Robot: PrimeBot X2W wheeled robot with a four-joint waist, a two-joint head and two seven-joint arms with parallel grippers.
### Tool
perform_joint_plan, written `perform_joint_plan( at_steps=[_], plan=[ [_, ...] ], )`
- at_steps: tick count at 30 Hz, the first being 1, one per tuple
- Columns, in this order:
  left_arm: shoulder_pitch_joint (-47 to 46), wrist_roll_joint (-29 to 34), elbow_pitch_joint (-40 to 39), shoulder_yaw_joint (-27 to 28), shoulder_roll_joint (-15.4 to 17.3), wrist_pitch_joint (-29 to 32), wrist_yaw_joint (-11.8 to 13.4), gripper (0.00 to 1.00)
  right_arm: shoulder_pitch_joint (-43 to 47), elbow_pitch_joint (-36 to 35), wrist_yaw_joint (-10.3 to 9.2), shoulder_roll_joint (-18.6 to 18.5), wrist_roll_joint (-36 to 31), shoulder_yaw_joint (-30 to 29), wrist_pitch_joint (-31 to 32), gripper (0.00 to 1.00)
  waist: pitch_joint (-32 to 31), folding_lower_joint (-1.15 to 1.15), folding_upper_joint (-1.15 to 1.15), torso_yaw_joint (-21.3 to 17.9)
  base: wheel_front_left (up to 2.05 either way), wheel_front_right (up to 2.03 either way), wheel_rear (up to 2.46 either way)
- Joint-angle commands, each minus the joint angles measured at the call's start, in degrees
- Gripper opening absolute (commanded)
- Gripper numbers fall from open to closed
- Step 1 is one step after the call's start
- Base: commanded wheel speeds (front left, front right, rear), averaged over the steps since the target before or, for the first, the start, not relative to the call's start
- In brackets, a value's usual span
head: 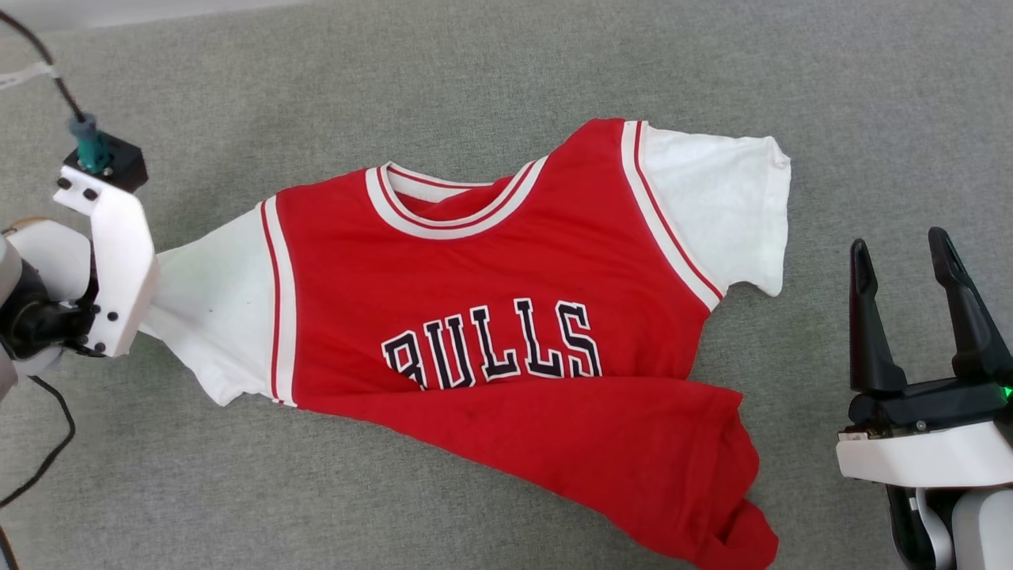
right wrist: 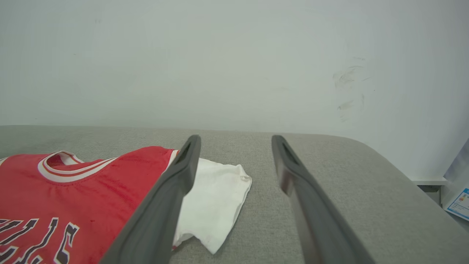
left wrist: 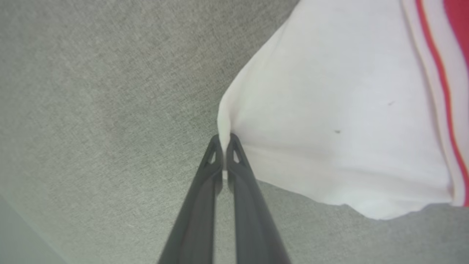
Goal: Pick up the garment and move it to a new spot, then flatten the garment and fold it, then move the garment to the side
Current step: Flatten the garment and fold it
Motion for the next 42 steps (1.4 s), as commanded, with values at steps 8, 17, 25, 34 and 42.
perform_joint_plan(
  at_steps=[8, 17, 25, 34, 42],
  plan=[
    [1.37, -0.57, 2.31, 1.51, -1.91, -5.81, 1.91, 1.0, 0.04, 0.62, -0.02, -0.65, -0.4, -0.35, -0.1, 1.0, -0.06, 0.0, 0.0, 0.93, 0.0, 0.0, 0.0],
    [-5.52, -1.24, 2.15, 3.93, -2.14, -3.5, 2.49, 1.0, -0.37, 0.6, -0.02, -0.88, -0.54, 0.51, -0.1, 1.0, -0.49, 0.0, 0.0, 1.55, 0.0, 0.0, 0.0],
    [-2.56, -3.38, 1.15, 2.24, -0.48, 2.38, 2.83, 1.0, -1.85, 0.09, -0.02, -0.08, -0.33, 1.26, -0.1, 1.0, 1.59, 0.0, 0.0, -0.09, 0.0, 0.0, 0.0],
    [2.52, -4.47, 1.29, -0.14, -1.24, 2.91, 2.63, 0.78, -3.8, 0.27, -0.02, 0.59, -1.07, 1.74, -0.1, 1.0, 3.31, 0.0, 0.0, -0.82, 0.0, 0.0, 0.0],
    [0.96, -3.75, -0.27, 0.79, -0.39, -0.64, 1.22, 0.0, -7.83, -0.42, -0.02, -3.51, -1.98, -0.28, -0.11, 1.0, 1.07, 0.0, 0.0, 0.66, 0.0, 0.0, 0.0]
  ],
)
